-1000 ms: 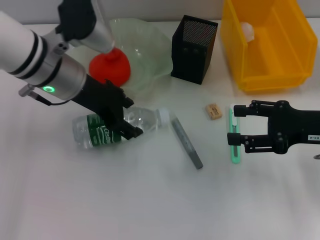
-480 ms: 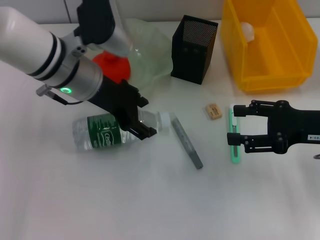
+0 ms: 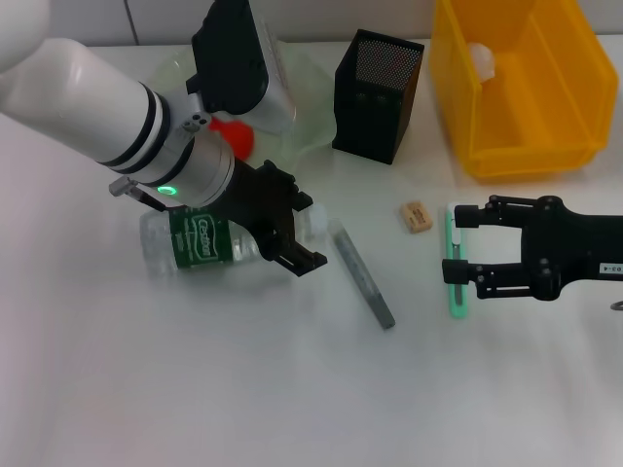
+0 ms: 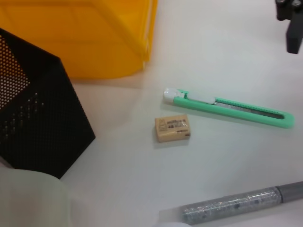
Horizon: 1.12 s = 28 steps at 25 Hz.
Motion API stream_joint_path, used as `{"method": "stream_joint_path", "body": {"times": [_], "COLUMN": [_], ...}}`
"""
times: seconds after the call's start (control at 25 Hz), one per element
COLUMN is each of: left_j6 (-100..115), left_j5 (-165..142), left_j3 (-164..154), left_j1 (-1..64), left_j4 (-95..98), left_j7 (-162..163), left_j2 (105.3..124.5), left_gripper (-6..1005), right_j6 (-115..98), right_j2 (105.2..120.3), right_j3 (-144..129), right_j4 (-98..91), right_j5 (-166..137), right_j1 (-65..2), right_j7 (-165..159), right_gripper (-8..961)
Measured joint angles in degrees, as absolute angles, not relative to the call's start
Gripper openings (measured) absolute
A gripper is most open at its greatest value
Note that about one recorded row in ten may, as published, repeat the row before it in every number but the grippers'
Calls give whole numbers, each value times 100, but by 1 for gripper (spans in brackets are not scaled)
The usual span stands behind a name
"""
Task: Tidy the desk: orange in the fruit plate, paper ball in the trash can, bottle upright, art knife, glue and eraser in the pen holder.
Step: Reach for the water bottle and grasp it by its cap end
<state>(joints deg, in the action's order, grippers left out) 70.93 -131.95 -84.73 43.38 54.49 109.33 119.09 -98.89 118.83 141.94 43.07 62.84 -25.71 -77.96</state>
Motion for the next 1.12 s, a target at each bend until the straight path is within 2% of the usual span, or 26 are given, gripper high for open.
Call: {"method": "stream_joint_path", "body": {"times": [1.12], "left_j6": [6192], "left_j5": [-12956], "left_j3": [-9098], "left_j1": [4194], "left_j4": [5541], "left_j7": [10794], "left_j2": [11909], "left_gripper": [800], "right_j6": [-9898], "right_j2": [11883], "right_j3": [14194], "right_j4": [4307], "right_j5": [6311], "right_j1": [-2567], "right_j7": [-7871], "right_gripper": [805]}}
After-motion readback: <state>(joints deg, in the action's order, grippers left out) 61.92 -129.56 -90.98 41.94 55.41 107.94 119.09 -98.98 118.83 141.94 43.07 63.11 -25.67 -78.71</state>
